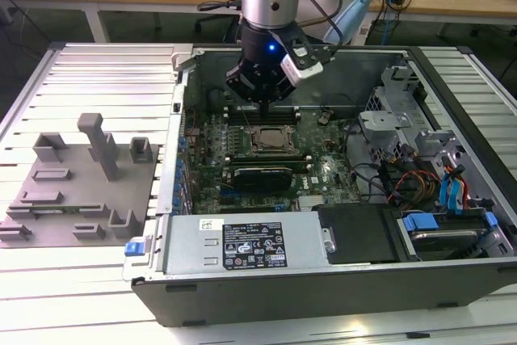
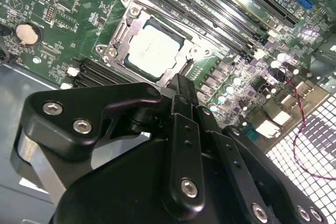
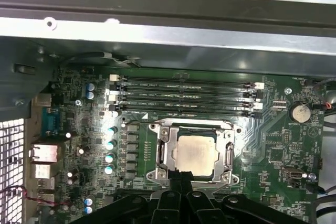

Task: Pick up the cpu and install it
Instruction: 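Install the first cpu locking lever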

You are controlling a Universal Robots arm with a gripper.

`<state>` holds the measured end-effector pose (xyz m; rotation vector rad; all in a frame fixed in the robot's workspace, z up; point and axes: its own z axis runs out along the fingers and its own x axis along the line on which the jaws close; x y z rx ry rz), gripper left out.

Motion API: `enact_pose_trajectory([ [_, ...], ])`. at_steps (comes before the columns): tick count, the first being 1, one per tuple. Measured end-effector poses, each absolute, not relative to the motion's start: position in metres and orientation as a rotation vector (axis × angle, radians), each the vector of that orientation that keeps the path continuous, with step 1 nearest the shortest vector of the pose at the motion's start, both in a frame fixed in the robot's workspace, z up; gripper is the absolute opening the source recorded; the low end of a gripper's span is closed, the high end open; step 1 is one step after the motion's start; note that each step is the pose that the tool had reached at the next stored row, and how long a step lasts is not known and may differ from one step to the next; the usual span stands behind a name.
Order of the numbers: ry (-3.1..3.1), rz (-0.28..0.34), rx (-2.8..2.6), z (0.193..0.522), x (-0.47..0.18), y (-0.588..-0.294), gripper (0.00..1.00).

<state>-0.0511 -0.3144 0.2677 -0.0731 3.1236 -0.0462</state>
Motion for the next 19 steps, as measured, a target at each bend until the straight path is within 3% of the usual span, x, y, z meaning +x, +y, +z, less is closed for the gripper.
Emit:
enact_pose_trajectory([
  [19,3.119,-0.04,-0.073,0.268,-0.105,-0.314,0.11],
])
